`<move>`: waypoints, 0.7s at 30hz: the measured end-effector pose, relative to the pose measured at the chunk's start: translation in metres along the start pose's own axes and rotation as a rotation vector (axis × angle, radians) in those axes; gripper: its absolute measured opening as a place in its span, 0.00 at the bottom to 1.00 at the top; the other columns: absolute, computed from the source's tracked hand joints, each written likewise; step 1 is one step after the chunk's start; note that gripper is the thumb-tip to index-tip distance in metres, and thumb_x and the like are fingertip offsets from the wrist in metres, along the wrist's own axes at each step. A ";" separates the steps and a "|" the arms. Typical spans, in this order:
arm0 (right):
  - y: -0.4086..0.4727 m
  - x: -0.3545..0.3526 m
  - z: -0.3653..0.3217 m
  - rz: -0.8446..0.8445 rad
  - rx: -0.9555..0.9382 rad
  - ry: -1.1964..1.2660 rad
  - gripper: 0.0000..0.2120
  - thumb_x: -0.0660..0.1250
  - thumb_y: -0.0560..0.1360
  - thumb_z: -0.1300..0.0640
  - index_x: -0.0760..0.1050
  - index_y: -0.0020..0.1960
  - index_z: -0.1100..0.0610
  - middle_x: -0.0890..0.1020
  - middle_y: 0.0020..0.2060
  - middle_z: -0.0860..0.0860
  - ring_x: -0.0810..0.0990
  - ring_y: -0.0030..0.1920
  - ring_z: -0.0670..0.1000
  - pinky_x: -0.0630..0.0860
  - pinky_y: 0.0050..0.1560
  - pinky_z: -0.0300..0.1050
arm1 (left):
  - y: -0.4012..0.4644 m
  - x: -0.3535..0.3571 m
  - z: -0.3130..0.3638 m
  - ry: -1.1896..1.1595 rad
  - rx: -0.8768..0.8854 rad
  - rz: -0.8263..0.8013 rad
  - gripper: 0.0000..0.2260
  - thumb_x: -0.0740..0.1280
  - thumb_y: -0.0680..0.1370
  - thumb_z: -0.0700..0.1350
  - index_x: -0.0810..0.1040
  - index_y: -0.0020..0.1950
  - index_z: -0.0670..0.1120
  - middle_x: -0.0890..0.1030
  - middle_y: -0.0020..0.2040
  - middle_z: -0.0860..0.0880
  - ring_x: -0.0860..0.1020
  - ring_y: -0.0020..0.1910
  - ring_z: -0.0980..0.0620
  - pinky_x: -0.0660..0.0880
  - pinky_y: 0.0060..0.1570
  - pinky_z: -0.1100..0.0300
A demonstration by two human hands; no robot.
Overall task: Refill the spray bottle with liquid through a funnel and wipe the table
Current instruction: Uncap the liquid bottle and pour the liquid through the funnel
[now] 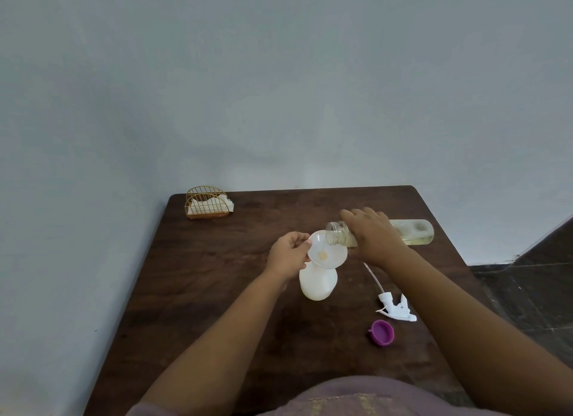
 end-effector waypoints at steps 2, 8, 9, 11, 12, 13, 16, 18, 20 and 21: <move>0.000 0.000 -0.001 0.005 -0.001 -0.001 0.21 0.72 0.68 0.49 0.69 0.56 0.53 0.76 0.47 0.48 0.73 0.49 0.51 0.68 0.50 0.46 | 0.000 -0.001 0.000 0.002 0.002 0.002 0.12 0.65 0.80 0.47 0.77 0.63 0.47 0.82 0.54 0.50 0.83 0.48 0.52 0.82 0.47 0.56; 0.000 0.003 -0.001 0.013 0.009 0.016 0.21 0.72 0.67 0.50 0.69 0.55 0.53 0.76 0.46 0.48 0.73 0.49 0.52 0.68 0.50 0.46 | 0.000 -0.003 -0.001 0.001 -0.006 -0.004 0.11 0.65 0.80 0.47 0.77 0.62 0.48 0.82 0.53 0.52 0.83 0.47 0.53 0.81 0.48 0.57; 0.000 0.003 -0.001 0.012 0.010 0.016 0.21 0.73 0.67 0.50 0.69 0.55 0.53 0.76 0.46 0.48 0.73 0.49 0.52 0.68 0.50 0.46 | 0.000 -0.003 -0.002 0.001 -0.006 -0.006 0.11 0.65 0.80 0.47 0.77 0.62 0.48 0.82 0.53 0.52 0.83 0.47 0.53 0.82 0.48 0.56; 0.000 0.004 -0.001 0.012 0.011 0.006 0.21 0.72 0.67 0.49 0.69 0.55 0.53 0.76 0.46 0.48 0.73 0.48 0.51 0.68 0.50 0.46 | 0.000 -0.002 -0.002 -0.002 -0.004 -0.017 0.12 0.65 0.80 0.47 0.77 0.63 0.48 0.82 0.53 0.52 0.83 0.47 0.53 0.82 0.49 0.55; 0.000 0.005 0.000 0.013 0.015 0.007 0.20 0.72 0.67 0.49 0.69 0.55 0.53 0.76 0.45 0.48 0.73 0.48 0.52 0.69 0.49 0.46 | -0.001 -0.002 -0.002 -0.002 -0.003 -0.024 0.12 0.65 0.80 0.47 0.77 0.63 0.47 0.82 0.53 0.51 0.83 0.47 0.53 0.82 0.49 0.55; -0.001 0.006 0.000 0.014 0.018 0.009 0.20 0.71 0.67 0.49 0.69 0.55 0.53 0.76 0.45 0.48 0.74 0.48 0.52 0.69 0.49 0.46 | -0.001 -0.002 -0.003 0.000 -0.003 -0.027 0.12 0.65 0.80 0.47 0.77 0.63 0.47 0.82 0.53 0.51 0.83 0.47 0.53 0.82 0.49 0.56; -0.001 0.007 0.000 0.014 0.023 0.000 0.19 0.71 0.67 0.49 0.69 0.54 0.53 0.75 0.44 0.47 0.73 0.47 0.52 0.68 0.48 0.46 | 0.000 -0.002 -0.003 0.002 -0.002 -0.017 0.12 0.66 0.80 0.47 0.77 0.63 0.47 0.82 0.54 0.52 0.83 0.47 0.54 0.82 0.48 0.57; -0.001 0.007 0.000 0.020 0.022 0.001 0.19 0.71 0.67 0.49 0.69 0.53 0.53 0.75 0.43 0.47 0.73 0.46 0.51 0.67 0.46 0.45 | 0.000 -0.002 -0.003 -0.005 -0.001 -0.015 0.12 0.66 0.80 0.47 0.77 0.63 0.47 0.82 0.54 0.51 0.83 0.47 0.54 0.82 0.48 0.56; -0.001 0.007 0.000 0.025 0.022 0.002 0.19 0.72 0.67 0.49 0.69 0.53 0.53 0.75 0.43 0.48 0.72 0.45 0.51 0.65 0.45 0.44 | -0.001 -0.002 -0.003 -0.006 -0.002 -0.020 0.11 0.66 0.80 0.46 0.78 0.62 0.47 0.82 0.53 0.52 0.83 0.47 0.53 0.82 0.50 0.54; -0.001 0.007 0.000 0.026 0.021 -0.002 0.19 0.72 0.67 0.50 0.69 0.54 0.53 0.75 0.43 0.48 0.71 0.45 0.51 0.65 0.45 0.44 | 0.000 -0.002 -0.002 -0.006 -0.002 -0.022 0.11 0.65 0.80 0.46 0.78 0.62 0.47 0.82 0.53 0.52 0.83 0.47 0.53 0.82 0.50 0.54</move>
Point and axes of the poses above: each hand's wrist, its own y-axis towards the middle knuckle, its own x-axis out of the palm, z = x × y, the point moved 6 cm from there along y, towards the middle knuckle
